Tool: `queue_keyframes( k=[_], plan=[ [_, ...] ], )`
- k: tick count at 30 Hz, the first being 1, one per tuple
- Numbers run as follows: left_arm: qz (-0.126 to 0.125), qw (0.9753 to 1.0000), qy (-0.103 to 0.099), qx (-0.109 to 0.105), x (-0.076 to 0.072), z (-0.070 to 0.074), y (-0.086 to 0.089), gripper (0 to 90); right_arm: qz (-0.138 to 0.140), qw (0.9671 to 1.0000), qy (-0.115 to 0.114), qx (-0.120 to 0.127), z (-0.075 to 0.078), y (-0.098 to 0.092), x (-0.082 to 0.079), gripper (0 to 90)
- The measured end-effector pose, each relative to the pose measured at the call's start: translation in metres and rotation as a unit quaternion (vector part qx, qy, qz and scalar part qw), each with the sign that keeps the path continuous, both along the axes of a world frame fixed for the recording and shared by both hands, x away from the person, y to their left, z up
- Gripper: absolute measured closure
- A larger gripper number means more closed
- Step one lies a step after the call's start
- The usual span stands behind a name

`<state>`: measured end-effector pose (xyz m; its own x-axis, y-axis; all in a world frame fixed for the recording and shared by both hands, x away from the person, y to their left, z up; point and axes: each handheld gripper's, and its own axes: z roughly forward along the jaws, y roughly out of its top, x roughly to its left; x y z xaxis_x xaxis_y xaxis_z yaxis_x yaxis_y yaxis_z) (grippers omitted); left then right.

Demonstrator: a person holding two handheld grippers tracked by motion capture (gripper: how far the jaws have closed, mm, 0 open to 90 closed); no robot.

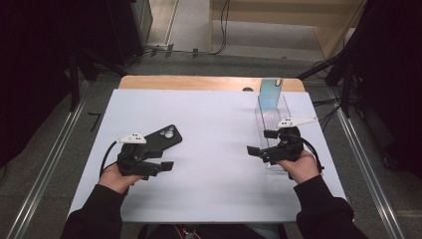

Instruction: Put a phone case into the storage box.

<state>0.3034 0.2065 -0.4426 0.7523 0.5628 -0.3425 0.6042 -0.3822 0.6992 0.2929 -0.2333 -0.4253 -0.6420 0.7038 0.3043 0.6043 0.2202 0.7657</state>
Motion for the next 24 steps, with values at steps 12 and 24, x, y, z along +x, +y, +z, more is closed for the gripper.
queue_keyframes(
  k=[12, 24],
  plan=[
    [-0.003, 1.0000, -0.002, -0.001, -0.001, 0.002, 0.001, 27.8, 0.046, 0.9988, 0.015, 0.002, -0.011, 0.009, -0.019, 0.0],
    [-0.007, 0.9999, -0.008, -0.002, -0.003, 0.003, 0.003, 27.8, 0.080, 0.9963, 0.030, -0.002, -0.020, 0.012, -0.033, 11.1]
  ],
)
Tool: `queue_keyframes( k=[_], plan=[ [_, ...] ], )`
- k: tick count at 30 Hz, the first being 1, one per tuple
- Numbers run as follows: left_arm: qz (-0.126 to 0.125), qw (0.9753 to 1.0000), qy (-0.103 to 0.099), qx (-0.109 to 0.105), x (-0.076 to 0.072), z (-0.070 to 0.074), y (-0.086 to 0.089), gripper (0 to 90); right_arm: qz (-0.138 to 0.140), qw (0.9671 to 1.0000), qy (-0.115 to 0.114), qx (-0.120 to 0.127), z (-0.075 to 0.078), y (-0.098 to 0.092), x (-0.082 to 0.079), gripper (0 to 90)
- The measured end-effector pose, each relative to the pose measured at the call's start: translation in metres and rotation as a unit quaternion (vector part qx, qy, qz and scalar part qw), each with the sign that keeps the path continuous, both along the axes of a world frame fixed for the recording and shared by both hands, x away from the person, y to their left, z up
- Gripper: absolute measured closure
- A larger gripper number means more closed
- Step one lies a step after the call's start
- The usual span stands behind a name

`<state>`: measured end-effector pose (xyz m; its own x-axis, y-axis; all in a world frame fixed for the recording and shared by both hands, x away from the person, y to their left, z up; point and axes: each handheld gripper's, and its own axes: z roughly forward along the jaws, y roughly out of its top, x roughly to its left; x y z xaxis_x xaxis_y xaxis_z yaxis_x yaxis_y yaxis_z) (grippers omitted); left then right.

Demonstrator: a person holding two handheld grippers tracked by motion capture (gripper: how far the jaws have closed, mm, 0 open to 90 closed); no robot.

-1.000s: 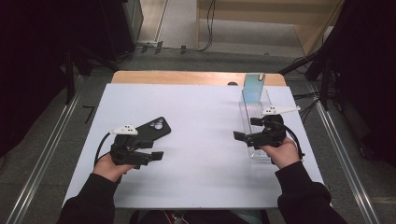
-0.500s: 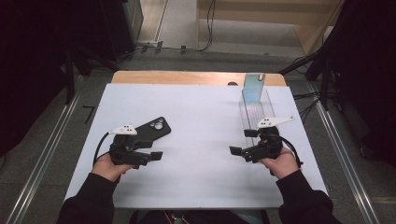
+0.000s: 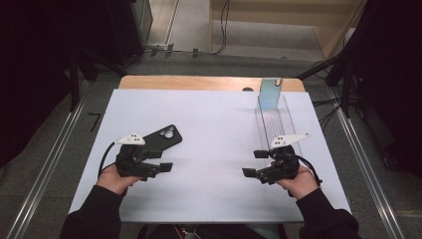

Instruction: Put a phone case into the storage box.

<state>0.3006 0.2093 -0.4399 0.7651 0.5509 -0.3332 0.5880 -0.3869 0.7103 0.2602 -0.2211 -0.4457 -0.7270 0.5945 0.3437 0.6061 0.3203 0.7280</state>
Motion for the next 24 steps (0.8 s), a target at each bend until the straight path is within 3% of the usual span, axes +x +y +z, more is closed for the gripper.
queue_keyframes(
  k=[7, 10, 13, 19, 24],
  plan=[
    [0.004, 0.9997, -0.023, 0.012, 0.003, 0.005, 0.003, 27.7, 0.015, 0.9999, 0.000, -0.003, -0.005, 0.000, -0.008, 11.3],
    [0.010, 0.9991, -0.031, 0.028, 0.008, 0.007, 0.005, 27.3, 0.025, 0.9997, 0.001, -0.003, -0.008, 0.001, -0.011, 11.3],
    [0.016, 0.9992, -0.032, 0.018, 0.013, 0.008, 0.007, 23.5, 0.033, 0.9994, 0.005, -0.008, -0.011, 0.002, -0.013, 11.4],
    [-0.002, 0.9993, -0.031, 0.022, 0.027, 0.008, 0.007, 1.2, 0.047, 0.9988, 0.012, -0.008, -0.016, 0.003, -0.013, 11.4],
    [-0.013, 0.9994, -0.031, 0.009, 0.036, 0.007, 0.009, 0.0, 0.050, 0.9986, 0.015, 0.000, -0.016, 0.002, -0.014, 11.4]
  ],
)
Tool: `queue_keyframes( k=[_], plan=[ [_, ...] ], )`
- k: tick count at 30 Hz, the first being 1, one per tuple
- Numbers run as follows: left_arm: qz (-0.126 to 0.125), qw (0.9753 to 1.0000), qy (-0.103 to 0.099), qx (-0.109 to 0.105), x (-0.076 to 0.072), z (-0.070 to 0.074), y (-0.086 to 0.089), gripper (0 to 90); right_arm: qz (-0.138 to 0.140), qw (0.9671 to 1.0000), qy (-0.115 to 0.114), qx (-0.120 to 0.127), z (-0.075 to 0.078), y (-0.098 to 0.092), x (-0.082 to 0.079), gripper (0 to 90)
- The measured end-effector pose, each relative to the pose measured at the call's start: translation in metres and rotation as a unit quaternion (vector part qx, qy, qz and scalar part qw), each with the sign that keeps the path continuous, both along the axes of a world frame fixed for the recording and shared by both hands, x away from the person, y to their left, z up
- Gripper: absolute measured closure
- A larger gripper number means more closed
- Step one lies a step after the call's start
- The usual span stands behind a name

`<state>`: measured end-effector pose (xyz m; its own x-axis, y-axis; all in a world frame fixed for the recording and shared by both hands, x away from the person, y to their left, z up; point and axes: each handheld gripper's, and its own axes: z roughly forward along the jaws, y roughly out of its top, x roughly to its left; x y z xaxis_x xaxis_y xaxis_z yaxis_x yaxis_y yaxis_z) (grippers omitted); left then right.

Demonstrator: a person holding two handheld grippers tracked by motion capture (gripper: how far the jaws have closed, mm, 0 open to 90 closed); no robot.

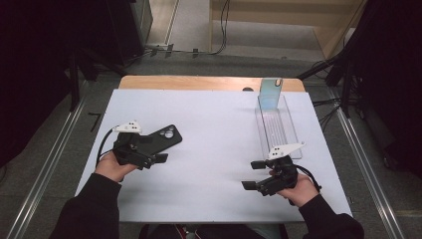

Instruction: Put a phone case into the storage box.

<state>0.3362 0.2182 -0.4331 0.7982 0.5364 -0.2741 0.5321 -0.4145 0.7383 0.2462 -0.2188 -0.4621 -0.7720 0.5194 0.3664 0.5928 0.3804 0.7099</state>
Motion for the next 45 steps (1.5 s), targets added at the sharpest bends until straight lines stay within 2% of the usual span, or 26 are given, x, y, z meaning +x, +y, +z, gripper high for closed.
queue_keyframes(
  k=[2, 5, 9, 15, 17, 19, 22, 27, 35, 38, 41, 42, 45],
  plan=[
    [-0.001, 1.0000, 0.007, 0.004, 0.004, 0.000, 0.000, 0.0, 0.001, 1.0000, 0.003, -0.002, -0.001, -0.001, 0.000, 11.4],
    [-0.005, 0.9998, 0.007, 0.020, 0.008, 0.002, -0.001, 0.0, 0.002, 1.0000, 0.003, -0.001, -0.002, -0.002, -0.001, 11.4],
    [-0.010, 0.9996, 0.004, 0.026, 0.014, 0.003, -0.001, 1.2, 0.004, 1.0000, 0.003, 0.006, -0.001, -0.002, -0.001, 11.4],
    [-0.020, 0.9989, -0.011, 0.041, 0.029, 0.002, 0.001, 1.3, 0.007, 0.9999, 0.006, 0.007, -0.002, -0.002, 0.000, 11.4],
    [-0.026, 0.9980, -0.018, 0.054, 0.033, 0.002, 0.000, 5.6, 0.006, 0.9999, 0.007, 0.007, -0.002, -0.003, 0.000, 11.4],
    [-0.032, 0.9980, -0.021, 0.050, 0.037, 0.002, 0.001, 5.9, 0.006, 0.9999, 0.009, 0.007, -0.002, -0.003, 0.000, 11.4],
    [-0.036, 0.9975, -0.029, 0.054, 0.043, 0.001, 0.001, 5.9, 0.006, 0.9999, 0.008, 0.006, -0.003, -0.004, 0.001, 11.4],
    [-0.032, 0.9979, -0.027, 0.049, 0.054, -0.004, 0.004, 5.9, 0.002, 1.0000, 0.003, 0.006, -0.002, -0.005, 0.000, 11.4],
    [-0.032, 0.9968, -0.041, 0.061, 0.071, -0.012, 0.009, 5.9, 0.002, 1.0000, 0.004, 0.007, -0.002, -0.005, 0.000, 11.5],
    [-0.026, 0.9973, -0.039, 0.056, 0.075, -0.015, 0.011, 5.9, 0.002, 1.0000, 0.005, 0.008, -0.002, -0.005, 0.000, 11.4],
    [-0.021, 0.9969, -0.045, 0.061, 0.076, -0.018, 0.013, 5.9, 0.002, 1.0000, 0.006, 0.007, -0.002, -0.005, 0.000, 11.4],
    [-0.021, 0.9966, -0.044, 0.067, 0.076, -0.018, 0.013, 5.9, 0.001, 1.0000, 0.006, 0.007, -0.002, -0.005, 0.000, 11.4],
    [-0.024, 0.9970, -0.034, 0.064, 0.076, -0.021, 0.014, 5.9, 0.003, 0.9999, 0.006, 0.007, -0.002, -0.004, -0.001, 11.4]
  ],
)
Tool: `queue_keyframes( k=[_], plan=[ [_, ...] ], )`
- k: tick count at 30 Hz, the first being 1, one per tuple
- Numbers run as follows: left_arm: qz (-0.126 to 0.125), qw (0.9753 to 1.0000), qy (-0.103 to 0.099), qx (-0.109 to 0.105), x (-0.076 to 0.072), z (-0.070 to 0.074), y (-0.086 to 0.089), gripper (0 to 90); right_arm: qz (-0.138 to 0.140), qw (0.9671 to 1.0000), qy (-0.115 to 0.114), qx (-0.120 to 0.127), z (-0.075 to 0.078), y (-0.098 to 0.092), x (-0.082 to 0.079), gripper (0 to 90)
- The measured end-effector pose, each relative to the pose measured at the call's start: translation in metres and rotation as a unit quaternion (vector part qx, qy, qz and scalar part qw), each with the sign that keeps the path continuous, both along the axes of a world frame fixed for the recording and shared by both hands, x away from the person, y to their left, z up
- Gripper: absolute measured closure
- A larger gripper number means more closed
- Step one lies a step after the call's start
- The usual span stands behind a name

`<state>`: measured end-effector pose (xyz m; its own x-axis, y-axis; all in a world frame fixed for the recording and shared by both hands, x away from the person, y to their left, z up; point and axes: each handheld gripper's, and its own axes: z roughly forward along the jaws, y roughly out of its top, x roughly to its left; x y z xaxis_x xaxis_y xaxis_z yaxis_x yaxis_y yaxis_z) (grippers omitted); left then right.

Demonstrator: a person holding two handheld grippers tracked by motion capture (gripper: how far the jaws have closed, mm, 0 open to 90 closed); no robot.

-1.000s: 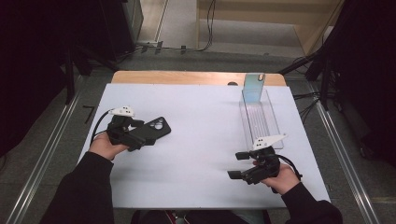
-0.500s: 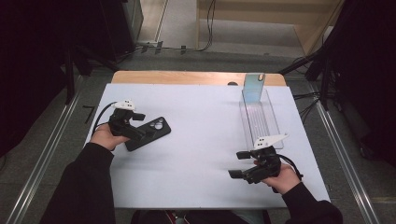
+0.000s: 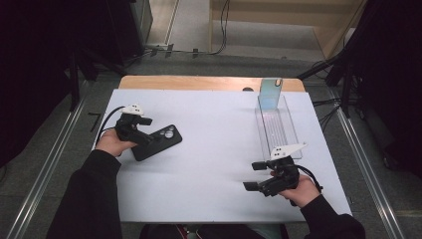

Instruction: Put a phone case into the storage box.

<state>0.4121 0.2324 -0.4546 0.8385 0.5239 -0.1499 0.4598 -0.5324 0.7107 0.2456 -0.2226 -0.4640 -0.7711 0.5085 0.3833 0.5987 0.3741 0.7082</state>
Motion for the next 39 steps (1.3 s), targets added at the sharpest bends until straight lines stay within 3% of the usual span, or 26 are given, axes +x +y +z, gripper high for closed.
queue_keyframes(
  k=[15, 18, 27, 34, 39],
  plan=[
    [0.006, 0.9998, -0.002, 0.017, 0.002, -0.025, 0.002, 5.9, -0.001, 1.0000, 0.003, -0.001, -0.001, -0.001, -0.002, 11.4],
    [0.005, 0.9995, -0.014, 0.027, 0.001, -0.030, 0.001, 5.9, -0.002, 1.0000, 0.004, 0.001, -0.001, -0.002, -0.002, 11.4],
    [0.004, 0.9988, -0.003, 0.049, 0.002, -0.045, -0.001, 5.9, -0.001, 1.0000, 0.006, 0.003, -0.001, -0.002, -0.002, 11.4],
    [-0.005, 0.9975, -0.027, 0.066, -0.001, -0.047, -0.003, 5.9, -0.003, 1.0000, 0.008, 0.002, -0.001, -0.002, -0.002, 11.4],
    [-0.006, 0.9973, -0.039, 0.063, -0.003, -0.050, -0.002, 5.8, -0.002, 1.0000, 0.006, -0.001, -0.002, -0.002, -0.002, 11.4]
  ],
)
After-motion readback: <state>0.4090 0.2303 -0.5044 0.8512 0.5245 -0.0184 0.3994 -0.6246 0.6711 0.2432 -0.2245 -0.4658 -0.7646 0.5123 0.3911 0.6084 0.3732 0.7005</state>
